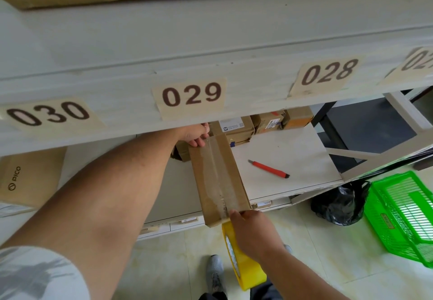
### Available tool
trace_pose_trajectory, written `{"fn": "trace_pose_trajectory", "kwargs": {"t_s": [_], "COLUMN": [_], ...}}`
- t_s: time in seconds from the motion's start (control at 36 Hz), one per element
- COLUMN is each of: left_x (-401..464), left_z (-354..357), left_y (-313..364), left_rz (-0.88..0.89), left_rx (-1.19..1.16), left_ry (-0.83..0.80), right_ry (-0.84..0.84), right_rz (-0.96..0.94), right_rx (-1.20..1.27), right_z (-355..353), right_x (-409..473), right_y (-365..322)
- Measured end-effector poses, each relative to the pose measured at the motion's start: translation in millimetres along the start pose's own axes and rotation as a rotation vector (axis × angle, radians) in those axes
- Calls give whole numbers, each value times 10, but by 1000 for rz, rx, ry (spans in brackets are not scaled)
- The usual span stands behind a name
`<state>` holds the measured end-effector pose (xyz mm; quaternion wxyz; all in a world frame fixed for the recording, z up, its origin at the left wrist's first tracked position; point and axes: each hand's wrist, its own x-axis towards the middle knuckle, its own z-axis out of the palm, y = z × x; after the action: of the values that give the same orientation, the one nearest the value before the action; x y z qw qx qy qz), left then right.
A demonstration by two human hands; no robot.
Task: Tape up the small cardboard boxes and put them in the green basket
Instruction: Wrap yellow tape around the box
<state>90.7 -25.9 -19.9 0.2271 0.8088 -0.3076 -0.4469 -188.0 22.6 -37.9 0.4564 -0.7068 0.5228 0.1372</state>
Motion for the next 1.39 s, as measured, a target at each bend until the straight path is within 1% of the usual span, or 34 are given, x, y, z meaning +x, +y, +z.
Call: {"fn": "trace_pose_trajectory", "kwargs": {"t_s": [0.08, 0.22, 0.44, 0.78, 0.86, 0.94, 1.03, 1.08, 1.14, 1.28, 1.39], "left_x": [-26, -50, -63, -21, -32, -22, 8, 4, 8, 16, -28], "left_z": [-16, -35, -10, 12, 37, 67, 93, 99, 102, 131, 138], "left_y": [15, 18, 47, -19, -7, -3, -27, -36, -36, -26, -78], "left_rz": [-9, 2, 29, 46, 72, 107, 74, 50, 62, 153, 110], "left_rx": [-39, 2, 17, 145, 224, 285, 255, 233, 251, 322, 353], "left_ry": [-26, -14, -6, 50, 51, 90, 105, 144, 169, 138, 71], "right_ry": [-12, -24, 2, 19, 16, 20, 26, 27, 28, 32, 24], "right_rz": [-5, -15, 4, 11, 20, 24, 25, 34, 34, 38, 50], "right_rx": [-5, 66, -6, -11, -7, -20, -36, -44, -36, -43, -49], "right_z": [9, 0, 28, 39, 40, 29, 27, 42, 58, 52, 63], "right_x": [16, -10, 45, 40, 56, 70, 79, 74, 74, 86, 91], "right_y": [11, 39, 43, 52, 60, 63, 65, 64, 67, 64, 74]}}
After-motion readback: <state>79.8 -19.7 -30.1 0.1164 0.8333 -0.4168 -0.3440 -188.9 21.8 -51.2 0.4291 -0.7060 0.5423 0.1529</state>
